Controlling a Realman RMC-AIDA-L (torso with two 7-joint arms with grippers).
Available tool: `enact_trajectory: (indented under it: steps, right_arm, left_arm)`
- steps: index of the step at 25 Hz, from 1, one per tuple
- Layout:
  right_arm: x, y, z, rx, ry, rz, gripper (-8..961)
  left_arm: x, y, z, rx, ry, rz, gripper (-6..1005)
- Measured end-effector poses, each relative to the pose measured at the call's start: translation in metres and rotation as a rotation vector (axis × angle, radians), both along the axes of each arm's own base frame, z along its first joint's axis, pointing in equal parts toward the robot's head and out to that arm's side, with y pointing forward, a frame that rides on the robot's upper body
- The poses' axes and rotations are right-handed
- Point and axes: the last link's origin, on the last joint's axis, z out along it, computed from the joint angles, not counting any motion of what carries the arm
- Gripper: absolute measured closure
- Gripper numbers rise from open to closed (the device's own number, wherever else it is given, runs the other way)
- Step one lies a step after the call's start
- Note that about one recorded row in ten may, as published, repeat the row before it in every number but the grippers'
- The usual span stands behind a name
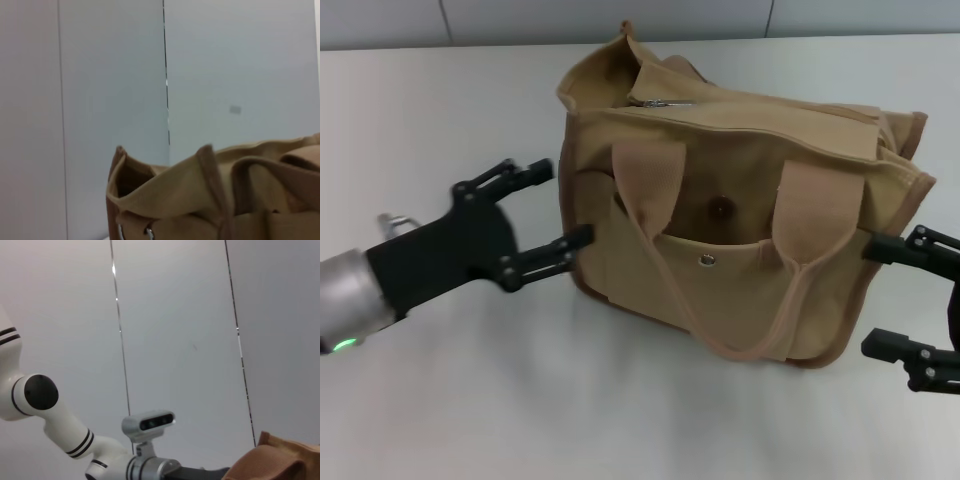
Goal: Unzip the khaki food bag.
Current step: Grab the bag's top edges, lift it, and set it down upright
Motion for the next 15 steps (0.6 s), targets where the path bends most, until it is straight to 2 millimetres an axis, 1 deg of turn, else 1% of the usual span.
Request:
enact_trajectory:
  steps: [1,2,3,7,12,15]
  right_arm:
    - [0.000,0.000,0.000,0.001,0.000,-0.001,131]
    - [0.001,0.000,0.000,0.002,-0.001,-0.004,131]
    - [0.001,0.000,0.000,0.002,-0.001,-0.004,131]
    - [0.003,-0.001,0.000,0.009,-0.004,-0.014,131]
    - [0.005,-0.002,0.002,0.032,-0.002,-0.021,131]
    - [0.005,-0.002,0.002,0.037,0.001,-0.022,132]
  left_arm:
    - [0.003,0.005,-0.004,-0.006,0.010,0.004,211]
    - [0.008,0.014,-0.012,-0.018,0.028,0.014,213]
    - [0.008,0.014,-0.012,-0.018,0.028,0.014,215]
    - [0.019,0.022,-0.021,-0.035,0.018,0.017,223]
    - [0.021,0.028,-0.023,0.004,-0.011,0.051,233]
    - [0.024,0.025,-0.026,0.035,0.006,0.004,368]
